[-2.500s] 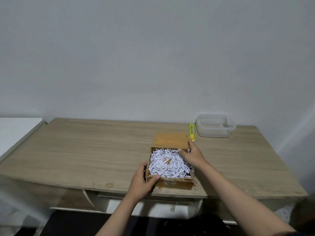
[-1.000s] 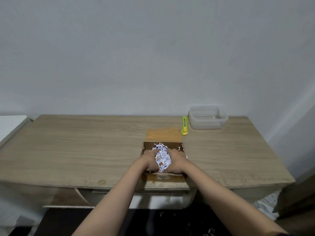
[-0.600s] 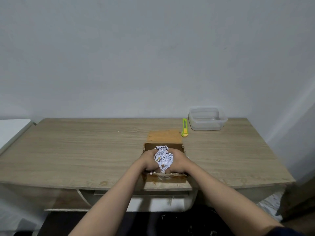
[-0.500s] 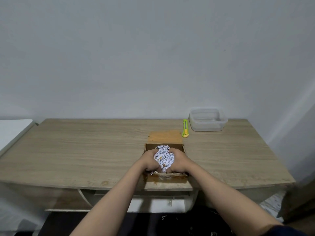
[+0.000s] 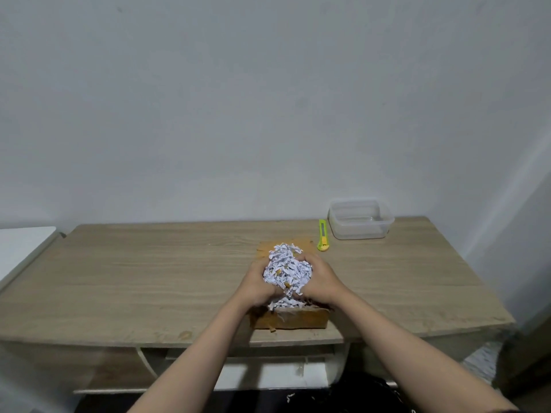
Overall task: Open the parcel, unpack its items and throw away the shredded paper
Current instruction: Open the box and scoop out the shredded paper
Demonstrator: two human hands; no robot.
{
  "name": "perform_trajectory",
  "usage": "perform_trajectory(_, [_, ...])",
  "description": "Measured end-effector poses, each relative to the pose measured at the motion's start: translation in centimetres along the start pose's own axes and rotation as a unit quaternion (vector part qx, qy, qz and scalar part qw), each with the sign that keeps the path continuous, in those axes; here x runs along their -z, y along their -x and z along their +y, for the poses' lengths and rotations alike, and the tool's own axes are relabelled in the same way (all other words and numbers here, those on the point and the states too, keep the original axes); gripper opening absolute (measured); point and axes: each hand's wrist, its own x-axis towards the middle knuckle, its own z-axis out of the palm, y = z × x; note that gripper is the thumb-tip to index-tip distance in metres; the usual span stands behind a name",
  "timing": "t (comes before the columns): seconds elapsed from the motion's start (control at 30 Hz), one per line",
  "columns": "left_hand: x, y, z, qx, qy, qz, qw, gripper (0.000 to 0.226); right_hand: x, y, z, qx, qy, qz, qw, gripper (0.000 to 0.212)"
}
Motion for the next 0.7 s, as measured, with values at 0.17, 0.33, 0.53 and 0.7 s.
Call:
perform_trajectory(0.17, [0.7, -1.0, 1.3, -0.044, 0.002, 0.02, 0.999, 0.066, 1.0, -1.3, -1.1, 0.017, 0.007, 0.039, 0.999, 0.07])
perform_trajectory(0.33, [0.9, -2.2, 3.3, -0.043, 0.001, 0.0, 0.999, 0.062, 3.2, -2.3, -1.5, 0.02, 0.002, 0.039, 0.999, 0.069])
perform_trajectory(0.53, [-1.1, -4.2, 6.2, -0.058, -0.009, -0.02, 0.998, 0.068, 7.8, -2.4, -1.2, 0.02, -0.003, 0.054, 0.998, 0.068])
perform_trajectory(0.7, [-5.5, -5.7, 8.5, -0.053, 0.002, -0.029, 0.998, 0.068, 12.6, -1.5, 0.5, 0.025, -0.002, 0.056, 0.998, 0.061])
